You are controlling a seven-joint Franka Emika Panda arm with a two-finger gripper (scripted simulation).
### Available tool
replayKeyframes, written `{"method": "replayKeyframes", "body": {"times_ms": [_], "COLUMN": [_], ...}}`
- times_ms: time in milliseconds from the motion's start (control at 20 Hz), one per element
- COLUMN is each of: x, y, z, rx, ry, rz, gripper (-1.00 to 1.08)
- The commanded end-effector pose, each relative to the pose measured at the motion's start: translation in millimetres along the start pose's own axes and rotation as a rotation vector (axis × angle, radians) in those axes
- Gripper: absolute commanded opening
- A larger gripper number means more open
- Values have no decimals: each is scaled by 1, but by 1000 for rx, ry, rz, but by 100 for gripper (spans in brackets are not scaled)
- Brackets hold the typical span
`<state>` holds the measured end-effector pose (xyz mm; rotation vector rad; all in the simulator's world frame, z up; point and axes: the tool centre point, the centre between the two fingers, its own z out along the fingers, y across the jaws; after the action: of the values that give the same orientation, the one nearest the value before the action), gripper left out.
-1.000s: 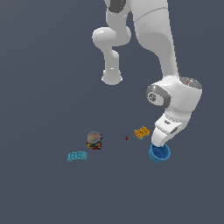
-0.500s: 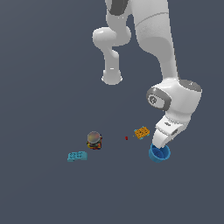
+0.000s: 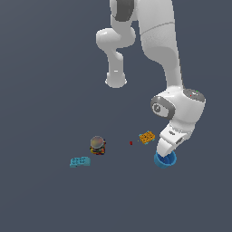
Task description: Pick up a designated object from a clutter of objects.
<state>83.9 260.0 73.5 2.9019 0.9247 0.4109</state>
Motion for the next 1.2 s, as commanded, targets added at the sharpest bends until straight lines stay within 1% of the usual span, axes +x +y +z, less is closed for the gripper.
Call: {"method": "replayKeyframes", "body": {"times_ms": [0,650,900,1150], "x": [0,-2,-10,-22], "y": [0,1,4,10], "z": [0,-4,-17,-39], "rx": [0,0,0,-1], "ry": [1,1,1,1], "rz": [0,0,0,-1], "gripper": [-100,-100,-100,-100]}}
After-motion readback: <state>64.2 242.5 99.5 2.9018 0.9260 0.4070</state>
